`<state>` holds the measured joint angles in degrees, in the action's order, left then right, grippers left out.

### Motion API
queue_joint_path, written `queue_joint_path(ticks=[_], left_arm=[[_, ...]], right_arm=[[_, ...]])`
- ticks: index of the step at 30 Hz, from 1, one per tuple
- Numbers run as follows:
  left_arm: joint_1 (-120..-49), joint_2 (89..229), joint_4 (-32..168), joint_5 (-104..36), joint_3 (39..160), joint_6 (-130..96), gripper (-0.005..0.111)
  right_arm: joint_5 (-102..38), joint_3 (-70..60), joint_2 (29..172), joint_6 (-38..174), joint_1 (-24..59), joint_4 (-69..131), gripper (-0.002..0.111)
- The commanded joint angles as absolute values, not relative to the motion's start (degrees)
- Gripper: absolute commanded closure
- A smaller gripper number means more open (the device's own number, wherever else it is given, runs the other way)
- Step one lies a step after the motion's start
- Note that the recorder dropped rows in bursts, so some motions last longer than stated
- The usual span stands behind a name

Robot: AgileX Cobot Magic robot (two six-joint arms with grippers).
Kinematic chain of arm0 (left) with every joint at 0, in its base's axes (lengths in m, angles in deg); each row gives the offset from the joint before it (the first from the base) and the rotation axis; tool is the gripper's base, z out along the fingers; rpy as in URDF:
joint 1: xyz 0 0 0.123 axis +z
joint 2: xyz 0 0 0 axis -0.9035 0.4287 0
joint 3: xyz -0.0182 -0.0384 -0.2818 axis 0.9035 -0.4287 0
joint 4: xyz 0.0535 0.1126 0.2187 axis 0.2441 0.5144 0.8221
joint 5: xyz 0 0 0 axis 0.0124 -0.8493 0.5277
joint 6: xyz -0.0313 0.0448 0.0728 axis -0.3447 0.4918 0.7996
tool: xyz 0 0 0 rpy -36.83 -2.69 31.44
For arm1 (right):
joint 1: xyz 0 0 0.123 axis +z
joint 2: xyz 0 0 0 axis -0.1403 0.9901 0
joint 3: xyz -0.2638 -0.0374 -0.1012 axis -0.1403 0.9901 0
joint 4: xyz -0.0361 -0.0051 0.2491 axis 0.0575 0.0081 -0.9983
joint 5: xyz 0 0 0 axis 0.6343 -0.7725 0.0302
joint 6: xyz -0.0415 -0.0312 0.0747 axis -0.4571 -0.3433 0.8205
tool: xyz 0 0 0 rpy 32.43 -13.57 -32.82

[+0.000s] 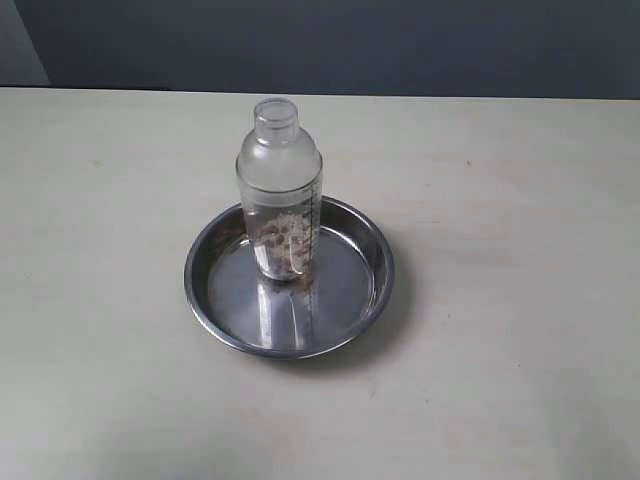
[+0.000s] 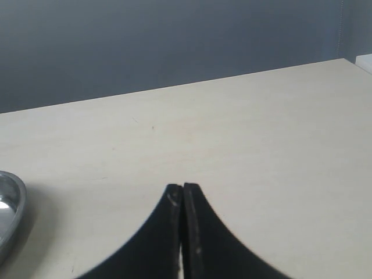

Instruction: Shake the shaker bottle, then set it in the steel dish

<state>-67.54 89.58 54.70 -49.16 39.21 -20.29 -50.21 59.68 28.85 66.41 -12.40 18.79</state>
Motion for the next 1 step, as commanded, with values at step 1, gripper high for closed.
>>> queue_joint_path(ticks=[1], left_arm=[[-67.52, 89.21, 54.51, -48.54, 38.91, -20.4, 0.106]], right_arm=[[-49.62, 59.75, 28.58, 66.3, -12.58, 18.87, 0.109]])
